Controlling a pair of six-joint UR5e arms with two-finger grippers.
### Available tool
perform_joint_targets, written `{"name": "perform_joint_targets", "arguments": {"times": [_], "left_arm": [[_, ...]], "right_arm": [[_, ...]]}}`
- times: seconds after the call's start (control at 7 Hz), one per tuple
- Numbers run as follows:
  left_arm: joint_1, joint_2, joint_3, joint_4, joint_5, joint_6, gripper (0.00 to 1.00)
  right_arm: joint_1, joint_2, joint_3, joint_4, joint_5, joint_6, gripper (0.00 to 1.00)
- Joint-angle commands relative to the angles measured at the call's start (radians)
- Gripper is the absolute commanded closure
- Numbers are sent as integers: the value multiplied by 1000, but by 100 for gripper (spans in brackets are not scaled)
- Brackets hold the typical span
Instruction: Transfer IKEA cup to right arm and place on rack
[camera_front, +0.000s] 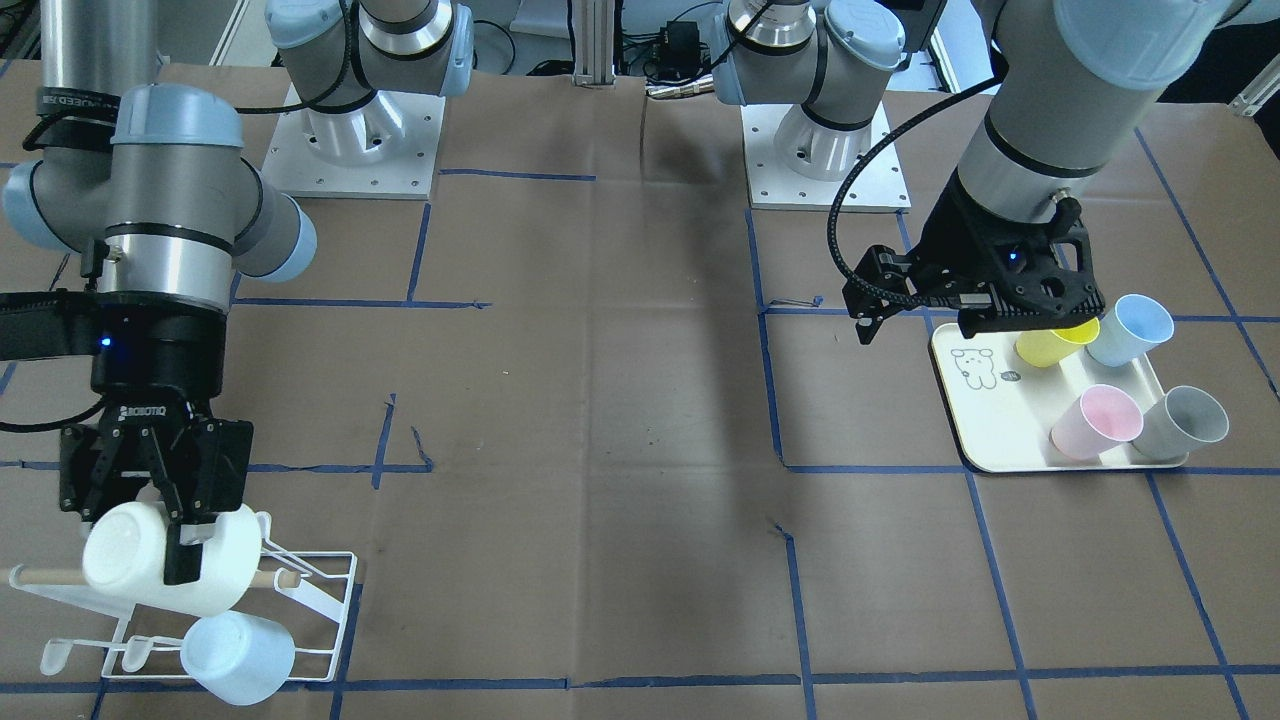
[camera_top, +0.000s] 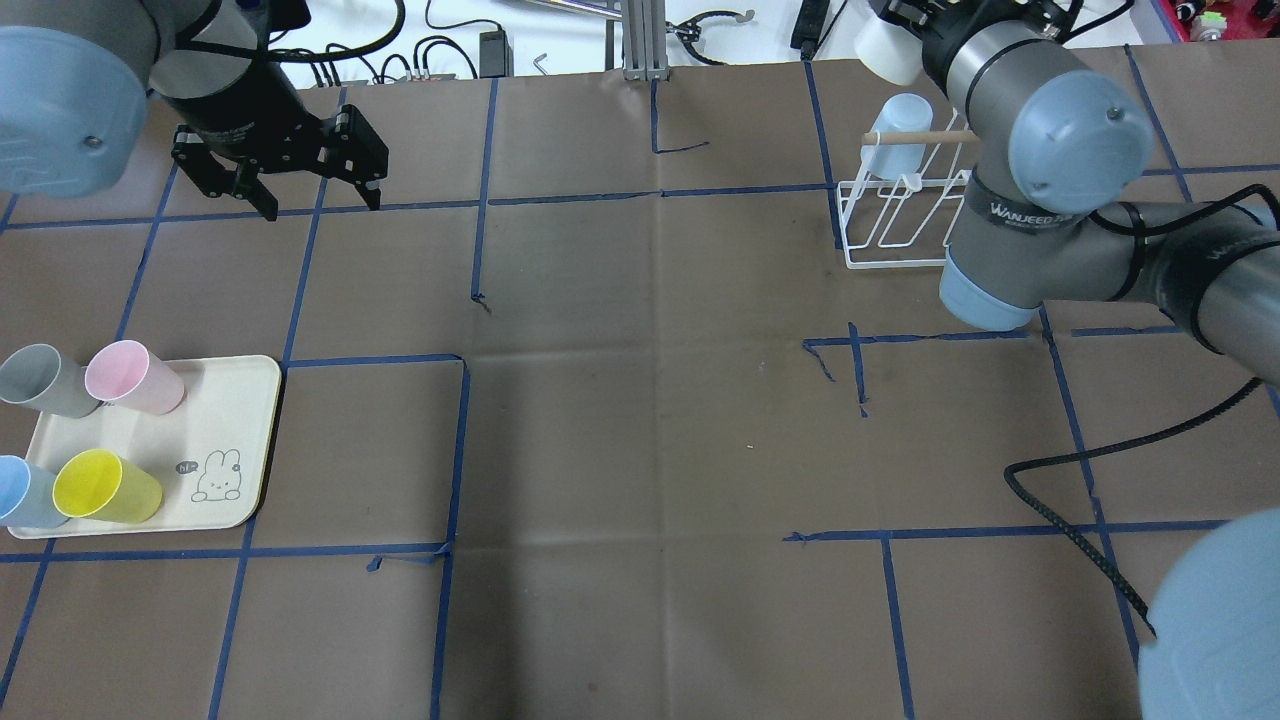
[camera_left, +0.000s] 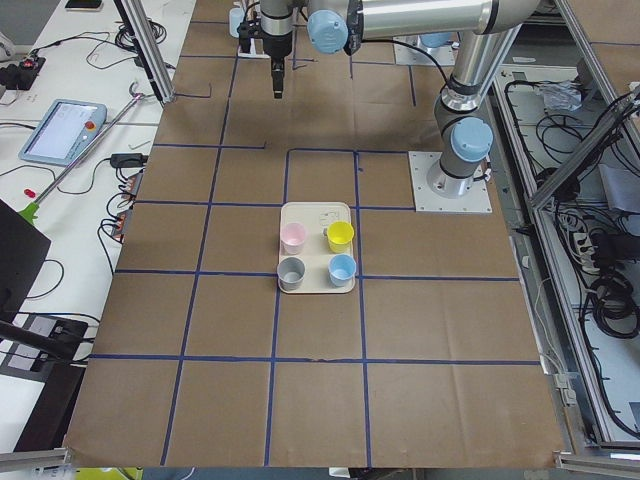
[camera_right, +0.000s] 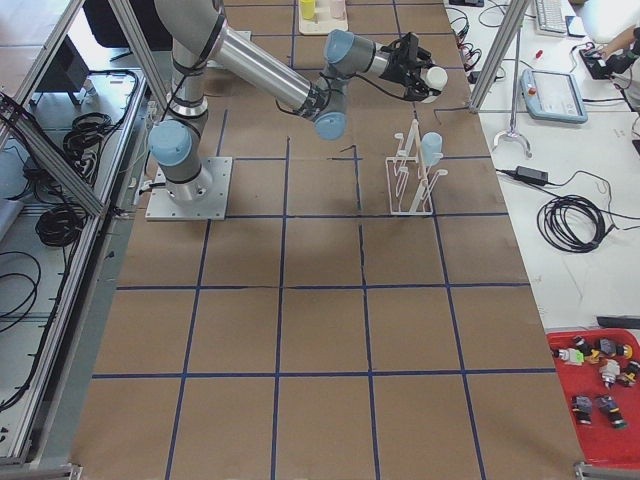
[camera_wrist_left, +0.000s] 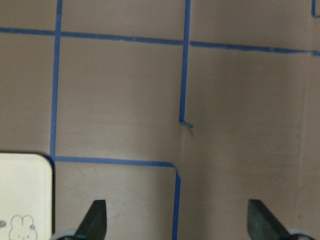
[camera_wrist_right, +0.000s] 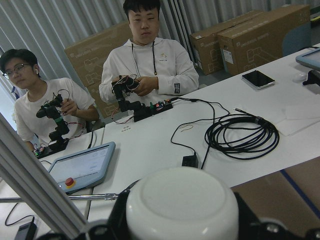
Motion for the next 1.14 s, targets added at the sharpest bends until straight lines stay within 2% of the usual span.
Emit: {"name": "perform_joint_targets", "arguments": {"times": [0.0,0.29,0.57,1.0], "left_arm": [[-3,41,-15,-28,-13,2,0],[-6,27,-11,-26,-13,-6,0],[-8,25,-11,-25,-13,-27,0],[-64,24,-11,-14,-2,-61,0]], "right_arm": [[-85,40,-14,0,-1,-246,92],[-151,121,-83,6,11,-363,91],[-171,195,-149,1,13,-375,91],[-177,215,-157,-2,11,-373,91]]}}
